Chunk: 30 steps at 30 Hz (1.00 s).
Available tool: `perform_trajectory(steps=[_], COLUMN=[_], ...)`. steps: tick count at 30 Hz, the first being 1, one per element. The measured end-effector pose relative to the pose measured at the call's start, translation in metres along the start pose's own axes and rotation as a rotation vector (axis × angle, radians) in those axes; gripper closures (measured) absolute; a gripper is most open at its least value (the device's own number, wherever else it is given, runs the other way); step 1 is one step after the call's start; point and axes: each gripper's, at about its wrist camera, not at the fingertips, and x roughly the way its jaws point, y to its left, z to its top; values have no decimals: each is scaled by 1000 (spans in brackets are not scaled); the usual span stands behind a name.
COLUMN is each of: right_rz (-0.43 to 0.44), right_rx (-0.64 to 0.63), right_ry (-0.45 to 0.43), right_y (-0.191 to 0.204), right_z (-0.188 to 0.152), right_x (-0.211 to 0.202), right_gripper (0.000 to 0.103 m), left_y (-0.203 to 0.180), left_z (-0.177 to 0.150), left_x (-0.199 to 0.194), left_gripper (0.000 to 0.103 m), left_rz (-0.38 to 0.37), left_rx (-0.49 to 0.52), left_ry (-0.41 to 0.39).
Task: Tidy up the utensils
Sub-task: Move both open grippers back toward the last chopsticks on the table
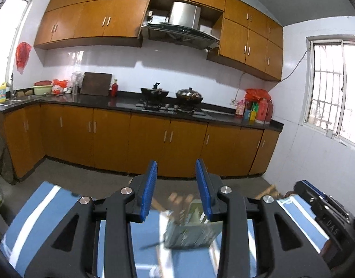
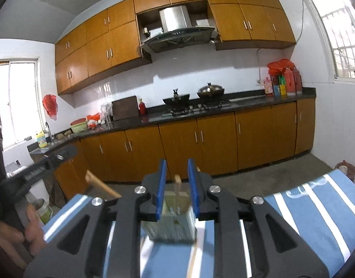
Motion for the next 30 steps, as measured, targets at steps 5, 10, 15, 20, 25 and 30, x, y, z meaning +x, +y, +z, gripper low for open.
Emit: perform_trajectory(steps=[5,10,15,20,25,30], right_rz=[-51,-72,-62,-52,-63,-85], right_rx=[11,58,89,76,51,33], right_ry=[138,327,486,561,595,600], right_y=[-18,-25,-18,-2,7,9], right_z=[-56,-122,-183,-215,-223,-226], right_x=[-11,0,9,15,25,28], right_gripper=[81,81,81,81,81,81], left_y=[22,41,48,45,47,46], left_z=[-46,-113,-155,-177,-189,-195], left_x=[-16,-8,-5,-6,-9,-9], left_gripper=[68,68,67,66,66,66], left_rz=[87,142,153,146,141,140], left_rx=[34,41,41,35,30,27], left_ry=[111,298,409,465,486,499])
